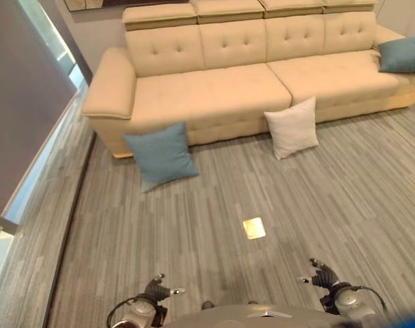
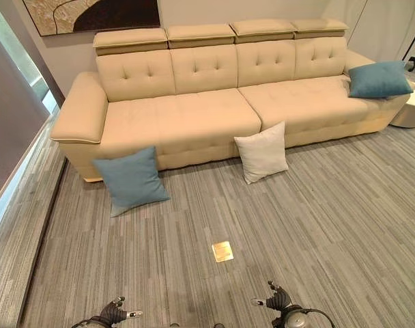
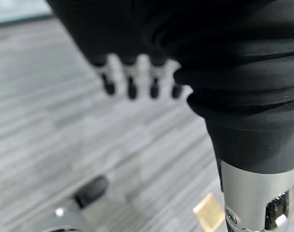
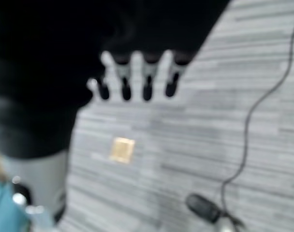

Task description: Pick up all the scattered cushions and arrange them neatly on the sofa.

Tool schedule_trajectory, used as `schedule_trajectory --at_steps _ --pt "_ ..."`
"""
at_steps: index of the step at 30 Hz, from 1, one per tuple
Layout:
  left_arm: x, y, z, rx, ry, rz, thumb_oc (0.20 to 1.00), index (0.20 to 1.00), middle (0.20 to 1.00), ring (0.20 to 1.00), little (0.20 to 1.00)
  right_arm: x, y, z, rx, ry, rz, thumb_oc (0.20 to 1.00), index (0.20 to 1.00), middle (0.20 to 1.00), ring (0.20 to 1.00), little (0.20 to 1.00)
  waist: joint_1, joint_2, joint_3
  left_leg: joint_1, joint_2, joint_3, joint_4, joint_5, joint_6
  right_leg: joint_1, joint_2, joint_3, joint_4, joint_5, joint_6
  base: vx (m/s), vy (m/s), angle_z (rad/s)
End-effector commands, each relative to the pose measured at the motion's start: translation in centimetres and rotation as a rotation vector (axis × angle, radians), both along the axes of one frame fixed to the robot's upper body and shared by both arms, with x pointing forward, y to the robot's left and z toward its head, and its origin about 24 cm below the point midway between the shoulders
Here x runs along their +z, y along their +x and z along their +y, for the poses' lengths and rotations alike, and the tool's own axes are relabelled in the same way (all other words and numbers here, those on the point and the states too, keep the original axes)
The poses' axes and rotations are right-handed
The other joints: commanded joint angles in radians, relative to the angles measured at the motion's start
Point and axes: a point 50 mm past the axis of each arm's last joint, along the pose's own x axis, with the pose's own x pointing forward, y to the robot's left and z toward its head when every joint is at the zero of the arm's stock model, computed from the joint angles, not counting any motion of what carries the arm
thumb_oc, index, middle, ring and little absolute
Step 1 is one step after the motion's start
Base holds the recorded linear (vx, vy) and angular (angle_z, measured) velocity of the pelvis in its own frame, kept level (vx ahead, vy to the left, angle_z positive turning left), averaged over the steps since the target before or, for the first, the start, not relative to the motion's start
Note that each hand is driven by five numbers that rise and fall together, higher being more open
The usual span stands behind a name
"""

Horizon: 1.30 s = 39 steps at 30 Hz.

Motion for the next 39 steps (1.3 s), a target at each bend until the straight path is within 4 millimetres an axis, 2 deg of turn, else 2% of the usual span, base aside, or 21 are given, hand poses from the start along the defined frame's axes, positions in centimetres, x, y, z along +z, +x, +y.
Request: schedule_trajectory --at_steps 1,11,21,23,25,27,28,29,30,31,33,38,39 --pt "0.9 3.0 0.2 -0.032 0.025 -0.069 1.0 1.0 1.0 1.0 1.0 0.1 1.8 1.5 0.067 -0.005 -0.025 1.0 1.0 1.0 1.0 1.0 0.003 -0.052 0.038 0.035 0.025 -0.012 0.009 -0.062 -0.059 0.007 -0.057 0.018 0.003 -0.014 0.082 -0.02 -0.038 0.07" --pt "1.0 3.5 0.2 -0.04 0.031 -0.076 1.0 1.0 1.0 1.0 1.0 -0.6 0.6 1.9 0.084 -0.012 0.029 1.0 1.0 1.0 1.0 1.0 0.011 -0.063 0.046 0.029 0.046 -0.03 0.009 -0.042 -0.068 0.005 -0.032 0.015 0.003 -0.029 0.065 -0.03 -0.055 0.06" --pt "0.8 3.0 0.1 -0.037 0.021 -0.054 1.0 1.0 1.0 1.0 1.0 -0.5 0.4 1.6 0.077 -0.017 0.029 1.0 1.0 1.0 1.0 1.0 0.011 -0.068 0.05 0.04 0.055 -0.032 0.009 -0.036 -0.074 0.015 -0.021 0.015 0.004 -0.036 0.055 -0.01 -0.009 0.02" --pt "1.3 4.4 0.0 -0.049 0.02 -0.097 1.0 1.0 1.0 1.0 1.0 -0.1 1.2 1.3 0.06 -0.002 -0.002 1.0 1.0 1.0 1.0 1.0 0.006 -0.075 0.07 -0.004 0.061 -0.011 0.027 -0.013 -0.085 0.002 -0.029 -0.007 0.01 -0.038 0.05 -0.1 -0.007 0.14" --pt "1.5 4.9 -0.1 -0.06 0.023 -0.11 1.0 1.0 1.0 1.0 1.0 0.1 1.7 1.1 0.037 0.017 -0.022 1.0 1.0 1.0 1.0 1.0 -0.005 -0.079 0.069 -0.041 0.056 0.015 0.067 -0.017 -0.086 -0.001 -0.041 -0.034 0.013 -0.039 0.049 -0.02 -0.005 0.37" --pt "1.5 4.9 -0.1 -0.06 0.023 -0.11 1.0 1.0 1.0 1.0 1.0 0.1 1.7 1.1 0.037 0.017 -0.022 1.0 1.0 1.0 1.0 1.0 -0.006 -0.079 0.068 -0.043 0.056 0.015 0.069 -0.017 -0.086 -0.002 -0.041 -0.035 0.013 -0.039 0.049 -0.02 0.009 0.32" --pt "1.6 5.4 -0.2 -0.066 0.022 -0.124 1.0 1.0 1.0 1.0 1.0 0.5 2.1 0.9 0.015 0.026 -0.047 1.0 1.0 1.0 1.0 1.0 -0.029 -0.082 0.069 -0.08 0.061 0.13 0.12 -0.026 -0.078 -0.003 -0.056 -0.063 0.014 -0.041 0.048 -0.03 0.034 0.51" --pt "1.6 5.4 -0.3 -0.067 0.019 -0.124 1.0 1.0 1.0 1.0 1.0 0.5 2.1 0.7 0.008 0.027 -0.05 1.0 1.0 1.0 1.0 1.0 -0.039 -0.08 0.065 -0.089 0.071 0.205 0.138 -0.035 -0.074 -0.009 -0.059 -0.078 0.017 -0.042 0.049 0.04 0.067 0.75" --pt "1.6 5.3 -0.4 -0.067 0.013 -0.119 1.0 1.0 1.0 1.0 1.0 0.5 2.1 0.5 0.004 0.026 -0.047 1.0 1.0 1.0 1.0 1.0 -0.049 -0.076 0.06 -0.076 0.074 0.244 0.138 -0.059 -0.079 0.003 -0.061 -0.084 0.012 -0.055 0.057 0.06 0.043 0.96" --pt "1.5 5.2 -0.4 -0.061 0.013 -0.117 1.0 1.0 1.0 1.0 1.0 0.5 2.1 0.5 0.009 0.025 -0.041 1.0 1.0 1.0 1.0 1.0 -0.049 -0.077 0.062 -0.084 0.078 0.264 0.152 -0.051 -0.072 -0.004 -0.06 -0.089 0.018 -0.045 0.053 0.1 0.037 0.8" --pt "1.4 4.9 -0.3 -0.047 0.008 -0.109 1.0 1.0 1.0 1.0 1.0 0.3 2.0 0.8 0.016 0.024 -0.029 1.0 1.0 1.0 1.0 1.0 -0.043 -0.082 0.058 -0.094 0.063 0.244 0.166 -0.066 -0.066 0.002 -0.061 -0.089 0.019 -0.048 0.056 0.11 0.029 0.43" --pt "1.0 3.7 0.1 -0.013 0.011 -0.07 1.0 1.0 1.0 1.0 1.0 -0.1 1.7 1.5 0.047 0.023 0.002 1.0 1.0 1.0 1.0 1.0 -0.029 -0.09 0.048 -0.076 0.042 0.249 0.144 -0.089 -0.039 0.024 -0.072 -0.096 0.017 -0.061 0.069 0.16 0.075 0.2" --pt "0.9 3.4 0.2 -0.007 0.013 -0.062 1.0 1.0 1.0 1.0 1.0 0.0 2.0 1.8 0.055 0.022 -0.003 1.0 1.0 1.0 1.0 1.0 -0.017 -0.09 0.043 -0.079 0.027 0.231 0.131 -0.093 -0.029 0.021 -0.083 -0.091 0.033 -0.07 0.079 0.16 0.145 0.15"
